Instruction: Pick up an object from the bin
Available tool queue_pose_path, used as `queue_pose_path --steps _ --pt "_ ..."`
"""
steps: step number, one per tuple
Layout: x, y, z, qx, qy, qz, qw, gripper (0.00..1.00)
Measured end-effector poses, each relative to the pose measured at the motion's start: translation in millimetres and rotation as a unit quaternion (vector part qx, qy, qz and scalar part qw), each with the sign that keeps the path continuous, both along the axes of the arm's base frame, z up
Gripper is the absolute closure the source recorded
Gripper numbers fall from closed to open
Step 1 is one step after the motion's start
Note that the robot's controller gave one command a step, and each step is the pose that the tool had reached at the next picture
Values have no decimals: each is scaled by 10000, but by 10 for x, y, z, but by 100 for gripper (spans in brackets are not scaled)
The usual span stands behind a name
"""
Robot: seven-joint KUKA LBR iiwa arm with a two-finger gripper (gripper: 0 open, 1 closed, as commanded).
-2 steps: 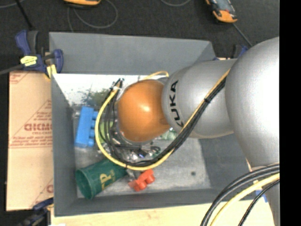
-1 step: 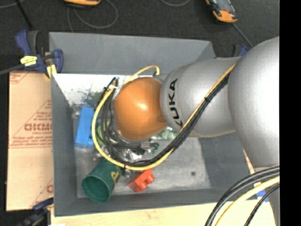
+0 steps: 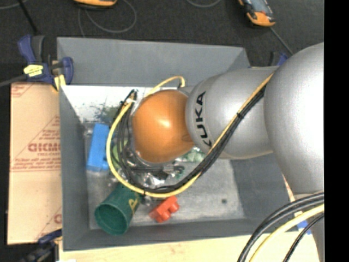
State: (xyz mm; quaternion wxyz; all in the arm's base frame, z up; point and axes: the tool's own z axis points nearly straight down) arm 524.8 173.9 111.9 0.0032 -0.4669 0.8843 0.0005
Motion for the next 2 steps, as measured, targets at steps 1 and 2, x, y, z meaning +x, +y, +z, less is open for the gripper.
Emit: queue_pose_path --steps 1,2 --pt "-130 -39 406 -21 50 -6 10000 100" --pt "33 -66 759 -4 -21 191 9998 100"
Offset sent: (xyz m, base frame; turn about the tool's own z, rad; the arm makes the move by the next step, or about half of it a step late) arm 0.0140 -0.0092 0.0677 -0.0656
